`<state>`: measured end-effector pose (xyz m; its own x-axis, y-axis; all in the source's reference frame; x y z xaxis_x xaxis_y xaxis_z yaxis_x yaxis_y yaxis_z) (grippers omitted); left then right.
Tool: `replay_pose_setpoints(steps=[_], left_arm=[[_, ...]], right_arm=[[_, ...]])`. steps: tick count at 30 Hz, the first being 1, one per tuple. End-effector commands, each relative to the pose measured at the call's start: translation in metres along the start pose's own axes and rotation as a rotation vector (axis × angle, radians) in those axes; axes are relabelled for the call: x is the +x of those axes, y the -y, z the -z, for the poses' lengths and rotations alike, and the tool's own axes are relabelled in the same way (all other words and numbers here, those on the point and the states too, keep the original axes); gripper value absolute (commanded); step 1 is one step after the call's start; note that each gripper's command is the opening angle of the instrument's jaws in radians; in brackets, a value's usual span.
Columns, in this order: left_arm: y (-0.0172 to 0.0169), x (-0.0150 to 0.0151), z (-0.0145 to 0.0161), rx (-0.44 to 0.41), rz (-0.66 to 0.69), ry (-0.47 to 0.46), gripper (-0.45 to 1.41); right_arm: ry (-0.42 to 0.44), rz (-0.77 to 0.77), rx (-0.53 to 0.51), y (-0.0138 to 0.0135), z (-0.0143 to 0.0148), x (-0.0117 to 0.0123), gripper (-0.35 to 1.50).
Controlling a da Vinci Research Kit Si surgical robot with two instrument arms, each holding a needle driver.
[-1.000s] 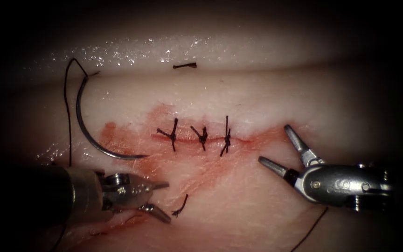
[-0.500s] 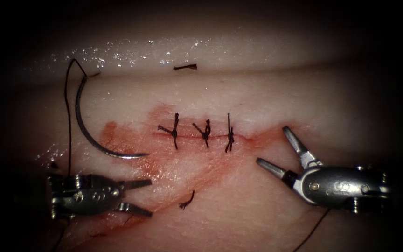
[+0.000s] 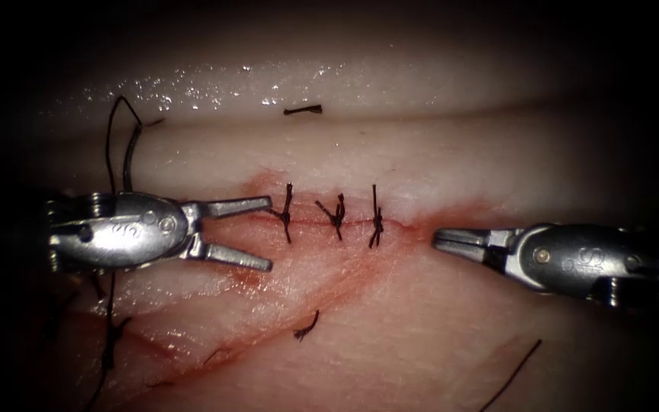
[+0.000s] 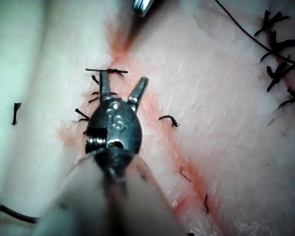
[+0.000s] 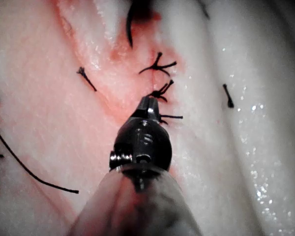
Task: Wound Closure
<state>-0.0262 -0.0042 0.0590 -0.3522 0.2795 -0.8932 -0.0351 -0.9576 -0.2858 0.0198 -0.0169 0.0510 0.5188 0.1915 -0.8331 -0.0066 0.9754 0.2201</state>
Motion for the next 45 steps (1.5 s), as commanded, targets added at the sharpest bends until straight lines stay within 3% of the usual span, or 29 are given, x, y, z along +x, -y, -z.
replay_pose_setpoints(steps=[1, 2, 8, 13, 21, 24, 29, 45], left_arm=[[0.0003, -0.0009, -0.0008, -0.014, -0.016, -0.009, 0.57], [0.0004, -0.0012, -0.0008, -0.020, -0.026, -0.013, 0.57], [0.0011, -0.0033, -0.0009, -0.070, -0.059, -0.044, 0.57], [0.0018, -0.0051, -0.0008, -0.107, -0.047, -0.088, 0.52], [0.0007, -0.0047, -0.0007, -0.088, -0.031, -0.111, 0.46], [0.0003, -0.0039, -0.0006, -0.060, 0.021, -0.091, 0.49], [0.0000, -0.0027, -0.0004, -0.030, 0.042, -0.075, 0.52], [0.0002, -0.0028, -0.0008, -0.023, 0.043, -0.072, 0.59]], right_arm=[[-0.063, -0.009, 0.052, 0.0000, -0.0015, 0.0004, 1.13], [-0.105, -0.012, 0.079, -0.0002, -0.0018, 0.0005, 1.13], [-0.133, -0.013, 0.095, -0.0001, -0.0025, 0.0005, 1.33], [-0.196, 0.004, 0.117, -0.0001, -0.0023, 0.0004, 1.08], [-0.288, 0.004, 0.113, -0.0001, -0.0023, 0.0002, 1.08], [-0.287, -0.012, 0.117, -0.0004, -0.0020, -0.0001, 1.07], [-0.287, -0.022, 0.123, -0.0008, -0.0015, -0.0006, 0.85], [-0.285, -0.022, 0.118, -0.0009, -0.0020, -0.0007, 0.86]])
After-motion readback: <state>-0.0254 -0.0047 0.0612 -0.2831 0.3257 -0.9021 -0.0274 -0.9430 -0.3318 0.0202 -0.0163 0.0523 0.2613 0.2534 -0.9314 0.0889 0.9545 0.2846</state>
